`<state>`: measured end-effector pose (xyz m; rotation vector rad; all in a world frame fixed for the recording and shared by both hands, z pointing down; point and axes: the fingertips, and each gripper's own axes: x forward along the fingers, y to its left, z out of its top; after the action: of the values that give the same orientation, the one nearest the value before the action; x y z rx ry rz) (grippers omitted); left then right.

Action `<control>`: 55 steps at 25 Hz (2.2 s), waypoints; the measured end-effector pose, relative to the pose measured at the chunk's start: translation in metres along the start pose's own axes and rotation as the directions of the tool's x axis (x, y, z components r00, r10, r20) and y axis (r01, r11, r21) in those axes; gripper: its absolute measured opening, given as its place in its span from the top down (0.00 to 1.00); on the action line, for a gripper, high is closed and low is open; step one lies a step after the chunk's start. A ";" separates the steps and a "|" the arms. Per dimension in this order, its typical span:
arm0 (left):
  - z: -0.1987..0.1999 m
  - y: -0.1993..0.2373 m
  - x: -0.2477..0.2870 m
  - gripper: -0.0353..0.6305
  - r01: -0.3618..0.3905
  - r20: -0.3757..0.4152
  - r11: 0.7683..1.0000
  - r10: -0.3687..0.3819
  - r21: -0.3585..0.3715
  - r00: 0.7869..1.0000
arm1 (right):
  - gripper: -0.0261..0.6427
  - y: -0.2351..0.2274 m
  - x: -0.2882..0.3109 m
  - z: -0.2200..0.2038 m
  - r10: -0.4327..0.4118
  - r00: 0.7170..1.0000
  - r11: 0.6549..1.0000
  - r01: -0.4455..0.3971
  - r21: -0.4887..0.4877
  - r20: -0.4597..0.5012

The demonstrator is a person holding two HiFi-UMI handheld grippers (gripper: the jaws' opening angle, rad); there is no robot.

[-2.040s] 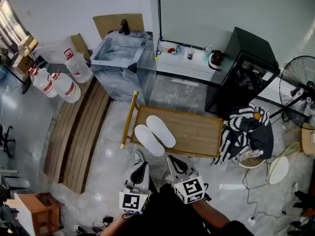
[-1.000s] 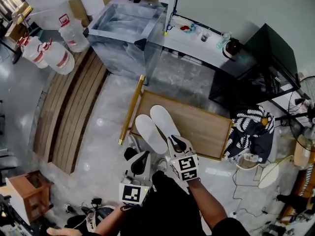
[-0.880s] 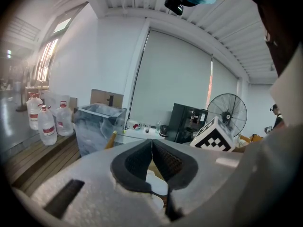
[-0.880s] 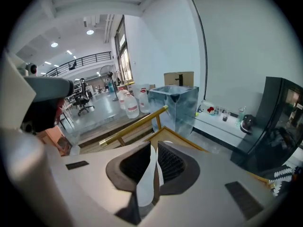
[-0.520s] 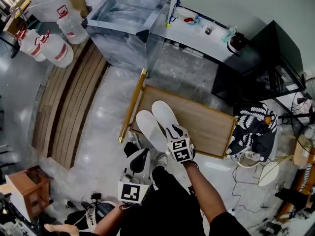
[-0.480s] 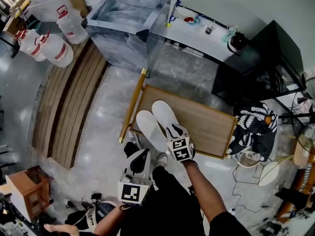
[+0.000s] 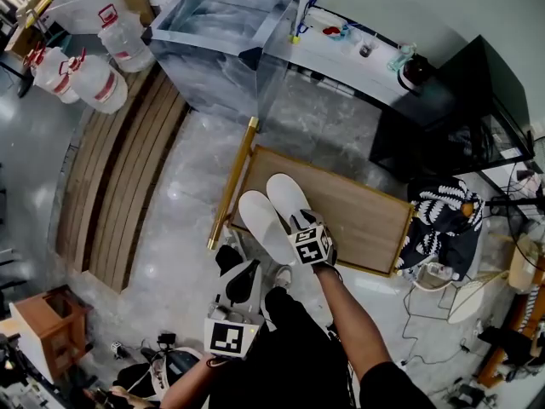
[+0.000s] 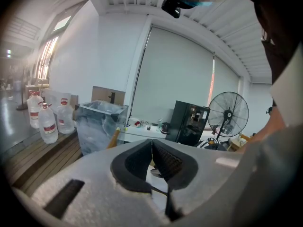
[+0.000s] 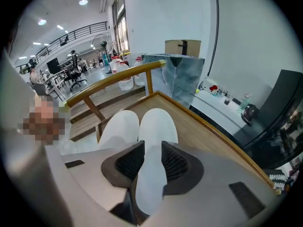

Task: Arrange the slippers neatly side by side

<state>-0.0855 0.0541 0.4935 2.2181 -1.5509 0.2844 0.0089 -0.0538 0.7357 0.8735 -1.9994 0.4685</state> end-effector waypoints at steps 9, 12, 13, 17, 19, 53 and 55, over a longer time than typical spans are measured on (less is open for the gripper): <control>-0.002 0.001 0.000 0.92 -0.001 -0.009 1.000 0.001 0.005 1.000 | 0.87 -0.001 0.019 -0.008 -0.007 0.999 1.000 0.007 0.002 -0.035; -0.002 0.000 -0.002 0.92 -0.003 -0.015 1.000 0.003 -0.001 1.000 | 0.90 -0.003 0.017 -0.010 -0.010 0.999 1.000 0.011 0.024 -0.031; -0.003 -0.001 -0.003 0.92 -0.002 -0.018 1.000 0.002 0.001 1.000 | 0.90 -0.003 0.016 -0.010 -0.010 1.000 0.999 0.011 0.032 -0.028; 0.001 -0.007 -0.004 0.92 0.009 -0.023 1.000 -0.009 0.025 1.000 | 0.91 -0.006 0.006 -0.012 -0.019 1.000 0.998 0.020 0.061 -0.012; 0.005 -0.011 -0.004 0.92 0.015 -0.019 0.999 -0.015 0.031 1.000 | 0.92 -0.008 -0.001 -0.014 -0.024 1.000 0.996 0.024 0.084 -0.004; 0.016 -0.129 0.030 0.92 0.289 -0.079 0.941 -0.279 0.175 0.957 | 0.92 -0.136 -0.116 -0.158 -0.267 0.964 0.710 0.185 0.680 0.016; 0.017 -0.134 0.033 0.92 0.302 -0.081 0.936 -0.292 0.181 0.953 | 0.92 -0.146 -0.119 -0.166 -0.283 0.959 0.687 0.200 0.699 0.003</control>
<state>0.0498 0.0571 0.4619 2.5314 -1.1795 0.4110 0.2545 -0.0037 0.7253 1.6391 -1.7557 1.0767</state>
